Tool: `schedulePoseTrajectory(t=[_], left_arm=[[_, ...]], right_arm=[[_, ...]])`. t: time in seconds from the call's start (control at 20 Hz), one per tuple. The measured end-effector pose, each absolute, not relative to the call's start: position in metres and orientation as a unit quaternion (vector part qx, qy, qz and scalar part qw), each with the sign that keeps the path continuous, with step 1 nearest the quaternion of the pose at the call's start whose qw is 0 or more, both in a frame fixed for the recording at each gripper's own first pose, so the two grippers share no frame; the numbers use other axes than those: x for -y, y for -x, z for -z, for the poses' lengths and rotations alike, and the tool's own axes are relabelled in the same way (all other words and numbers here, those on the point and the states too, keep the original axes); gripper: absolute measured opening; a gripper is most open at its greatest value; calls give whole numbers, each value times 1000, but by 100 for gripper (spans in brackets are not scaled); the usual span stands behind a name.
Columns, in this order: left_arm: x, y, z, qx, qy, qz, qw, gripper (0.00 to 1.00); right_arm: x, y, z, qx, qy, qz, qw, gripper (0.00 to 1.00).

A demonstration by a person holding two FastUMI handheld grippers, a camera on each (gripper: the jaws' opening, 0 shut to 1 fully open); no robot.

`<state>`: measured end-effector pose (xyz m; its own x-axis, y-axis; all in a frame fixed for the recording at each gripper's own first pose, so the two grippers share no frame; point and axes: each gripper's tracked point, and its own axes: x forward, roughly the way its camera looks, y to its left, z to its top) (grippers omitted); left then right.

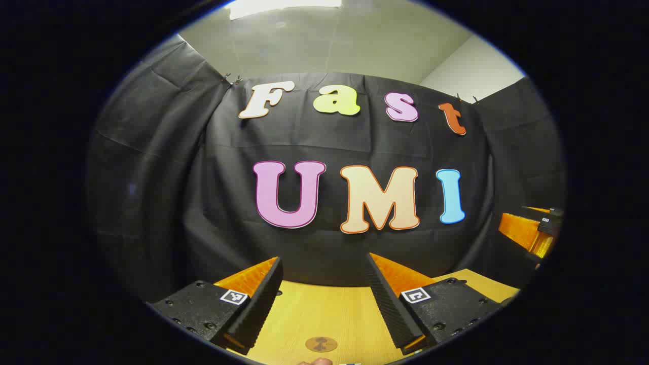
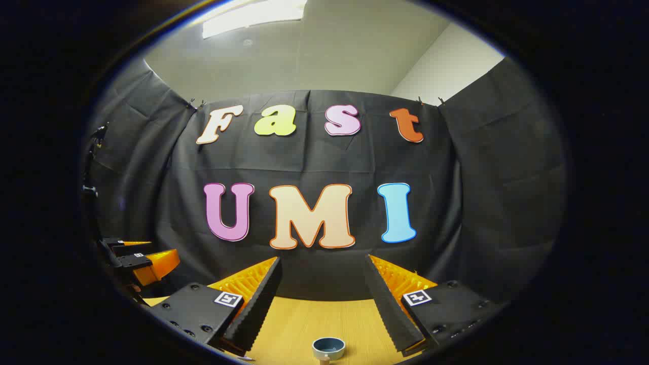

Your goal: Put the toothbrush and toothpaste on the desktop into the cup, then pick up the cup and place it on the coaster on the desktop.

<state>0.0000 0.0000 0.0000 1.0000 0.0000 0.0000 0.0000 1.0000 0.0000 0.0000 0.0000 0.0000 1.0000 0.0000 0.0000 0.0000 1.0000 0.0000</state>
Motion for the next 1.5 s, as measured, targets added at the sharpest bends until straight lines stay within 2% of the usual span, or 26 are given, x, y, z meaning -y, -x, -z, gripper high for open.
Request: schedulePoseTrajectory(t=[0.4,0.6,0.65,1.05,1.25,1.3,1.4,1.5], left_arm=[[4,4,-5,9,6,6,1000,94],[5,7,-12,16,11,9,1000,94],[9,6,-12,14,10,14,1000,94],[25,1,-22,37,0,36,999,93],[15,2,-18,34,2,29,999,93],[9,2,-15,33,1,25,999,94],[2,0,-12,28,0,15,999,94],[-7,1,-8,26,-1,6,1000,94]], right_arm=[[4,10,-14,11,6,4,1000,100],[1,13,-15,8,3,8,1000,96],[1,13,-16,9,5,10,1000,99],[-5,19,-12,14,14,11,1000,100],[-26,13,15,-24,7,-28,999,99],[-27,11,24,-36,8,-30,999,96],[-24,9,41,-55,16,-27,998,100],[-20,8,68,-85,31,-19,996,99]])
